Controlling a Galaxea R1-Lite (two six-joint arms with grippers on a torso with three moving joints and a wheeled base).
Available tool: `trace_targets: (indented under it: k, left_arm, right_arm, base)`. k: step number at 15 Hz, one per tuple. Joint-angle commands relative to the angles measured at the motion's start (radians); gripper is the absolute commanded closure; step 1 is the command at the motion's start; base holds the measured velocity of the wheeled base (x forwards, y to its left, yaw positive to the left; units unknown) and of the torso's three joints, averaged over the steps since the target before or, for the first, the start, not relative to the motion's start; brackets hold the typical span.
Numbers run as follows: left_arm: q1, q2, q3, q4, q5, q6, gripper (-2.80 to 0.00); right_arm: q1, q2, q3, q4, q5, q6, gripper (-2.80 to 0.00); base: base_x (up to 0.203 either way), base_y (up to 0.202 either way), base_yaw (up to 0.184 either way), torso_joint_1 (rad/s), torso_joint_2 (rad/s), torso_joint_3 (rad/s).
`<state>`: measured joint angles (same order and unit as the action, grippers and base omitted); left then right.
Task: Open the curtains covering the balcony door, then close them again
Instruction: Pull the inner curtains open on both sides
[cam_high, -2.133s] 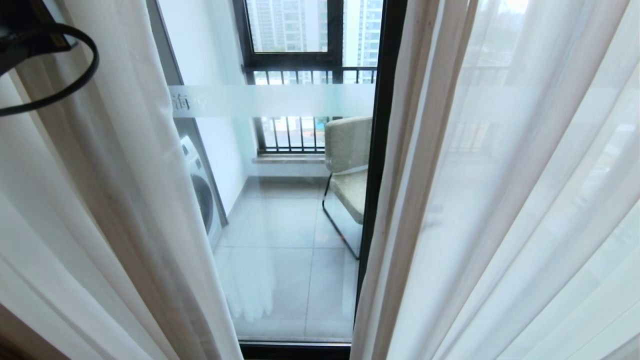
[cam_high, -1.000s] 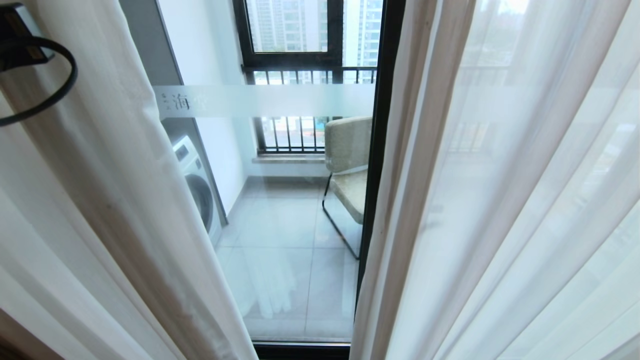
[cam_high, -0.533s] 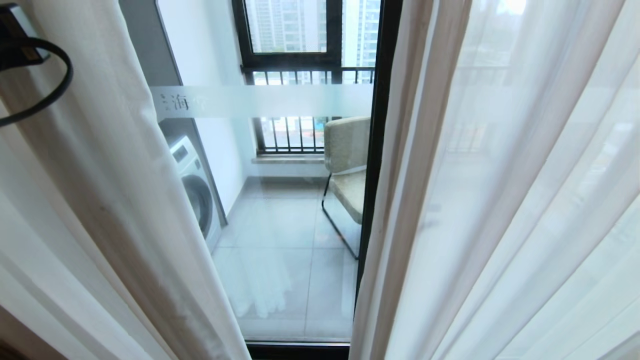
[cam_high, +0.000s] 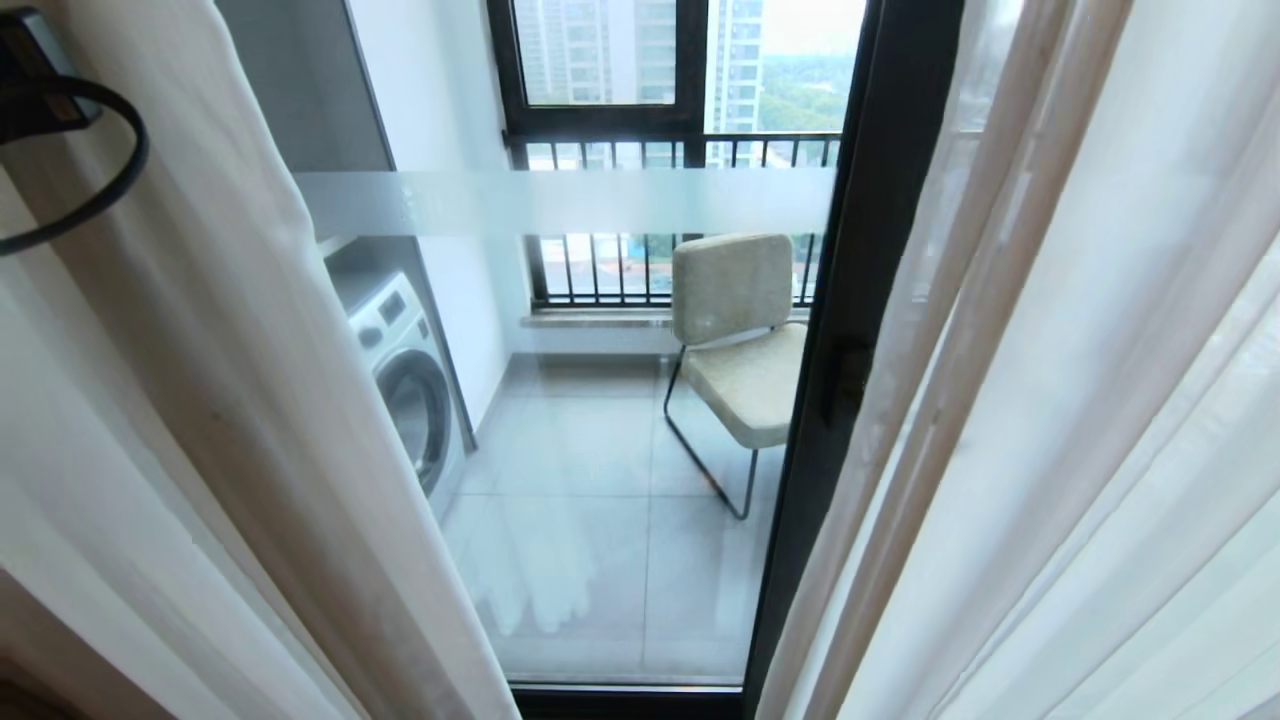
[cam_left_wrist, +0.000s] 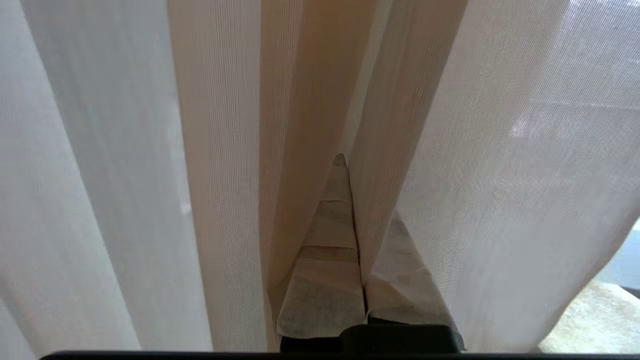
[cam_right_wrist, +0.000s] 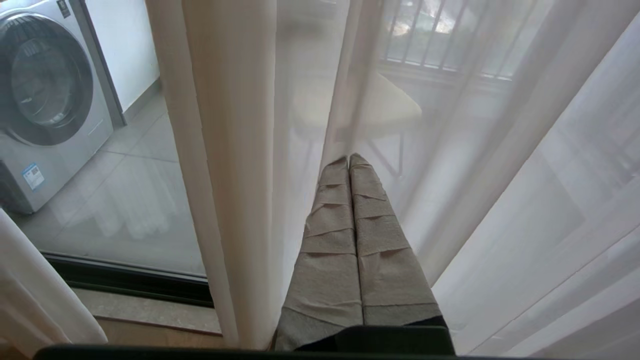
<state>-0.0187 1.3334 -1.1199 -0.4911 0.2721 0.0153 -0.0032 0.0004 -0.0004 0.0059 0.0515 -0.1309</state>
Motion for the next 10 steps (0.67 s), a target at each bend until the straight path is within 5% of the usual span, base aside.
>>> trace_targets:
  k: [1,10]
  left_arm:
    - [0.000,0.001,0.005,-0.004,0.002,0.000,0.00]
    - [0.006,0.002,0.009,-0.006,0.002,0.000,0.00]
  right_arm:
    - [0.000,0.000,-0.001,0.000,0.001,-0.001,0.00]
    - [0.000,0.000,-0.001,0.000,0.001,-0.001,0.00]
  base:
    - [0.000,0.190,0.000,0.002,0.00,0.007]
    - [0.000,0.191,0.002,0.002,0.00,0.003]
